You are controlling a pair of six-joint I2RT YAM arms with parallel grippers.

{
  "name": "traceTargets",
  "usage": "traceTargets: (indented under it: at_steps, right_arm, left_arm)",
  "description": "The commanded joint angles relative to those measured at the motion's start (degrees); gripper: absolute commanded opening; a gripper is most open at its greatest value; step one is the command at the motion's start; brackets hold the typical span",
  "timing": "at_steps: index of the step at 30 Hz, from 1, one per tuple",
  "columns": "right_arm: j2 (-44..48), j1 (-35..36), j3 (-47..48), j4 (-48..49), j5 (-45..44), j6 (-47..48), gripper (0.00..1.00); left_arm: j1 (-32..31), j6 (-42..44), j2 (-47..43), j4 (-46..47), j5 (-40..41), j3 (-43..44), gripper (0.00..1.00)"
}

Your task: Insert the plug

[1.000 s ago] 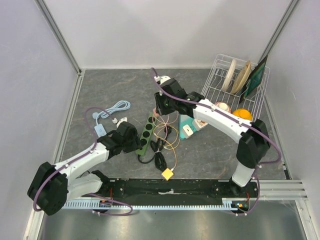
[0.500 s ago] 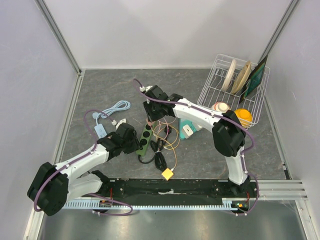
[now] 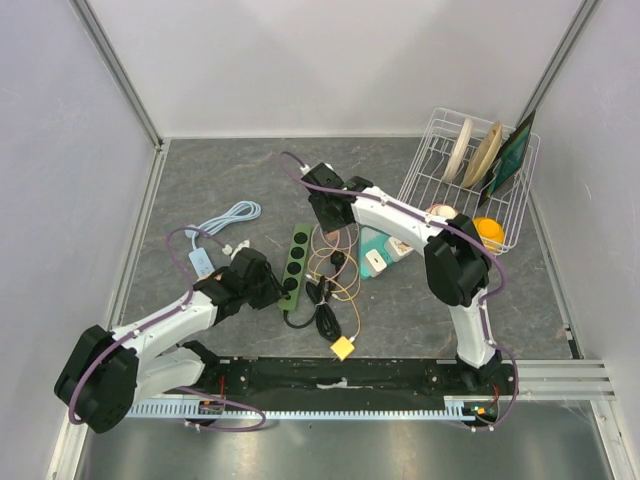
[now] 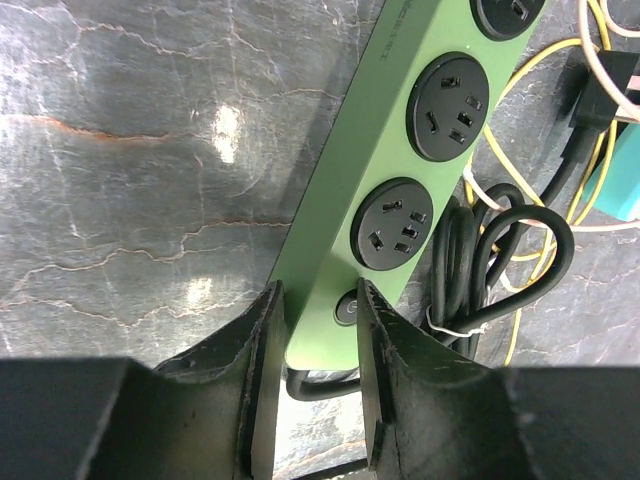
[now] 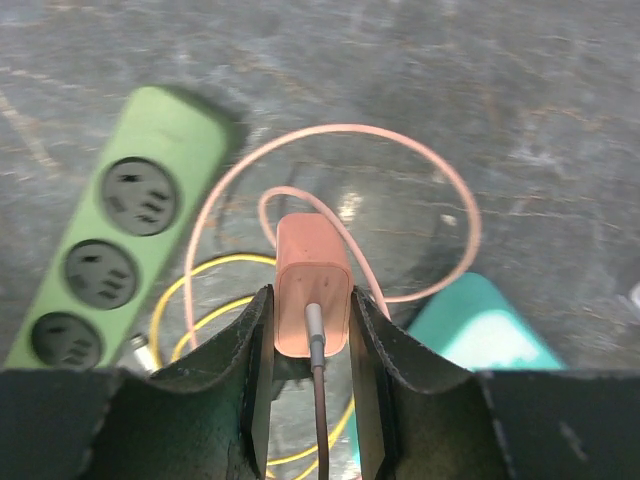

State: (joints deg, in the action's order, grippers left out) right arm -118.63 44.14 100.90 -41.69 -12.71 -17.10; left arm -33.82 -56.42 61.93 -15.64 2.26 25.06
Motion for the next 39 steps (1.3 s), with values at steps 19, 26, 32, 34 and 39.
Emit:
traceTargets:
  at_steps: [19, 26, 32, 34, 39]
  right_arm:
    - [15.79, -7.31, -9.23, 11.27, -3.91, 5.33, 0.0]
    - [19.31, -7.31, -14.32, 14.79, -0.04, 4.1, 0.0]
    - [22.56, -7.31, -18.45, 18.31, 5.67, 1.2, 0.0]
    - [23.87, -7.31, -19.6, 19.89, 7.17, -0.03, 0.0]
    - [26.43, -7.31, -22.76, 23.14, 8.84, -2.32, 0.0]
  left_arm:
    - [-1.33, 1.84, -6.48, 3.59, 1.6, 12.9, 0.5]
    - [-1.24, 1.5, 2.39, 19.92, 3.62, 15.37, 0.5]
    - [-1.24, 2.37, 14.6, 30.3, 4.15, 20.64, 0.49]
    - [-1.24, 2.46, 17.42, 31.98, 4.24, 22.13, 0.48]
    - [-1.68, 1.23, 25.42, 33.22, -0.59, 23.37, 0.43]
